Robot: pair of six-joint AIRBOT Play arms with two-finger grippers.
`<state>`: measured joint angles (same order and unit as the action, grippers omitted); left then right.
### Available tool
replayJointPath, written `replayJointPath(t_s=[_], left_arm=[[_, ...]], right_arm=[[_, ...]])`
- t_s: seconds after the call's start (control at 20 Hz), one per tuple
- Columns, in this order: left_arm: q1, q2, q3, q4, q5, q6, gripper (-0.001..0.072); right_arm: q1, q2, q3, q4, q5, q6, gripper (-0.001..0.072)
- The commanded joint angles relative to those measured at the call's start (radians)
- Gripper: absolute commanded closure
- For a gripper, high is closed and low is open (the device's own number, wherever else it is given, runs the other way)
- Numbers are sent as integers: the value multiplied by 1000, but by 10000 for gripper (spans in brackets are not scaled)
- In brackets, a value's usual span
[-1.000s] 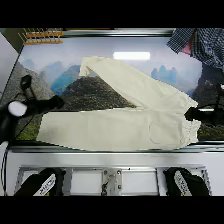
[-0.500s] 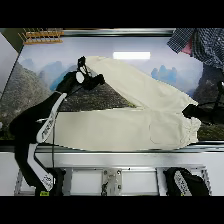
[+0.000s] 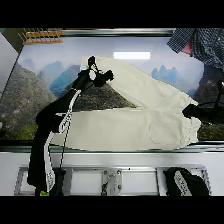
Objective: Fold the clothes and pants, and hang the long-sleeved shirts on hangers.
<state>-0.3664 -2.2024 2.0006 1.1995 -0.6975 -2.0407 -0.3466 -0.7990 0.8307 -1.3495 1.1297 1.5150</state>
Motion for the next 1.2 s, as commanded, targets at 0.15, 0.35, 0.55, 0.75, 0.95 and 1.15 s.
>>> replayJointPath(t_s=[0.15, 0.35, 0.55, 0.75, 0.95, 1.15], left_arm=[[-8, -18, 0, 1, 34, -59, 250], [4, 26, 15, 14, 37, -66, 700], [-7, 260, -111, 216, -119, 37, 701], [-144, 583, -489, 394, -225, 50, 700], [-328, 766, -765, 370, -306, 54, 700], [-500, 852, -908, 370, -325, 56, 508]], right_arm=[[1, 0, 0, 0, 0, 0, 59], [1, 0, 0, 0, 0, 0, 59], [1, 1, 0, 4, 0, 1, 59], [1, 0, 0, 19, -2, 1, 59], [1, 0, 0, 40, -7, 0, 59], [1, 0, 0, 45, -6, 0, 59]])
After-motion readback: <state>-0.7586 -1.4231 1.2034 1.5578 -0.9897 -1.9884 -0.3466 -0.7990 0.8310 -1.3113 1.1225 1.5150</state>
